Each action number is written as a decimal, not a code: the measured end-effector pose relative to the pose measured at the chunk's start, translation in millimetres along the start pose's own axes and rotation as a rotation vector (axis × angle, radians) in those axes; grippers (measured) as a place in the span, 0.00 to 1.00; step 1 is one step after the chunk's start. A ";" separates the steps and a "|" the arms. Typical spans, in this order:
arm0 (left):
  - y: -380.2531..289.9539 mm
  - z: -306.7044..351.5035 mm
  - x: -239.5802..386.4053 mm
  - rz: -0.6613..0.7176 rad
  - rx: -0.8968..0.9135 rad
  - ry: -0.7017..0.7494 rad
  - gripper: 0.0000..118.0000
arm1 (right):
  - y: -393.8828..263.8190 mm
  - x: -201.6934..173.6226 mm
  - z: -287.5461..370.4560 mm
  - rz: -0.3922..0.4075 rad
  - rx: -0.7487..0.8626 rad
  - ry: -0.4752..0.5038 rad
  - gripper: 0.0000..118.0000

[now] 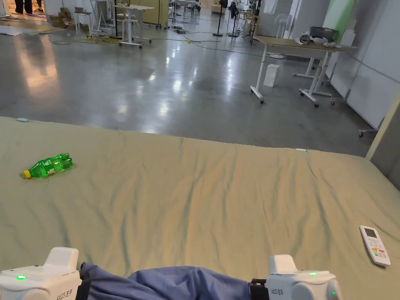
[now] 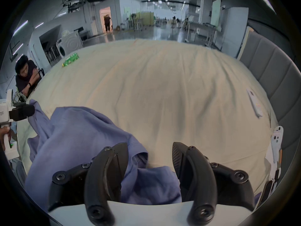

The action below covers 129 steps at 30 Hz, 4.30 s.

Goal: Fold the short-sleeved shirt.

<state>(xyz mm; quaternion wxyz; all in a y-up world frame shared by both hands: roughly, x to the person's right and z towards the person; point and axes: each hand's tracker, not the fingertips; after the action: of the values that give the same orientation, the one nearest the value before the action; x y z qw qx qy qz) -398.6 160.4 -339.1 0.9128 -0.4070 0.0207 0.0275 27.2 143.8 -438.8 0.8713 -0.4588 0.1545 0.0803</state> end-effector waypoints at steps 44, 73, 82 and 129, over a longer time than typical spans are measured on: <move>190.9 270.8 -53.8 0.065 0.627 0.096 0.03 | 100.3 52.3 336.4 0.014 0.831 -0.383 0.05; 241.0 209.8 -77.1 0.045 0.568 0.170 0.03 | 180.4 40.4 303.1 0.099 0.795 -0.470 0.05; 121.8 185.1 -75.7 -0.035 0.454 0.134 0.03 | 53.4 34.4 265.1 0.147 0.695 -0.435 0.05; -44.8 184.4 2.9 0.035 0.467 0.101 0.49 | -105.7 -62.4 219.4 -0.026 0.732 -0.303 0.69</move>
<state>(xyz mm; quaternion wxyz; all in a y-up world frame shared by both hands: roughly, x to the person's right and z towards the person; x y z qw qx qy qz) -389.8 267.8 -182.8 0.9793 -0.1854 0.0790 0.0173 41.3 264.9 -219.0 0.9912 -0.1027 0.0366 0.0755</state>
